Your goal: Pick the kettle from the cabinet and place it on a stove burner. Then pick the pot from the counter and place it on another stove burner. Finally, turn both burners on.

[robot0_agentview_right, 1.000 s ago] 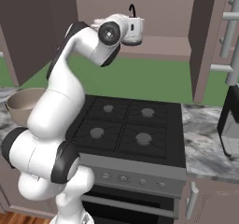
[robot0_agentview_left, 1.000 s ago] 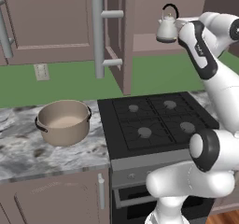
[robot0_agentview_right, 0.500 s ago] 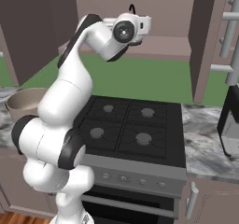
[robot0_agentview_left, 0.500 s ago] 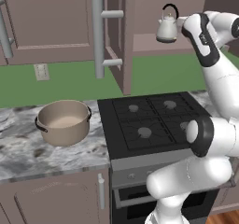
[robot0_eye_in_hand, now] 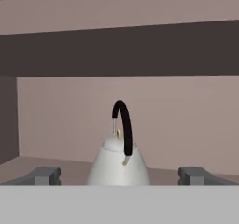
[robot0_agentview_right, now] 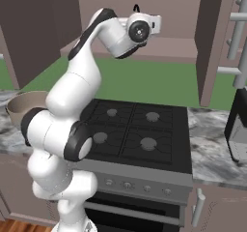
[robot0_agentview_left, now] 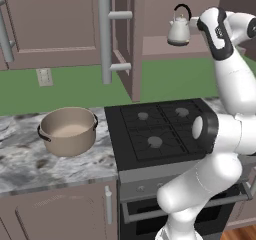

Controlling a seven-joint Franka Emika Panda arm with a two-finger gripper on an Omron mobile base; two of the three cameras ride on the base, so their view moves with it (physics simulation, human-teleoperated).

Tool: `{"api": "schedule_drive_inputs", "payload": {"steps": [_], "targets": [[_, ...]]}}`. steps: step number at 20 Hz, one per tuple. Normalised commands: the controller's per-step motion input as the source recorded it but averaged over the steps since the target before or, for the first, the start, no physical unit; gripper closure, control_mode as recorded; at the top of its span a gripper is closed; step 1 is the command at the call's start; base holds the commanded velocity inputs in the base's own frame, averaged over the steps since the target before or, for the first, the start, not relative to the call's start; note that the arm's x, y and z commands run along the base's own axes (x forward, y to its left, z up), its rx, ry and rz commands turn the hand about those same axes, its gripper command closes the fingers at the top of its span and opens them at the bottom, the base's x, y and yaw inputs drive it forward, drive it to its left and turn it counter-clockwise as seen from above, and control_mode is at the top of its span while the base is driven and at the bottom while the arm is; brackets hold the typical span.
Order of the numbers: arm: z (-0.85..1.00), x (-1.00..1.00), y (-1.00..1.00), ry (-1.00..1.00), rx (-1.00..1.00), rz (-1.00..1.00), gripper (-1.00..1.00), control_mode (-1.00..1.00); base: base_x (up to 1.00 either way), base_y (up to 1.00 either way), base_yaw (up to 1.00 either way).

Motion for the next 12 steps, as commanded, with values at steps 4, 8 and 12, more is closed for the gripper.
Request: {"api": "schedule_drive_inputs", "payload": {"steps": [4,8,12], "targets": [[0.0,0.29,-0.02,0.0,0.0,0.02,-1.0,-1.0,0.0,0.0,0.0],[0.0,0.3,0.0,0.0,0.0,0.01,-1.0,-1.0,0.0,0.0,0.0],[0.0,0.31,0.0,0.0,0.0,0.01,-1.0,-1.0,0.0,0.0,0.0]]}}
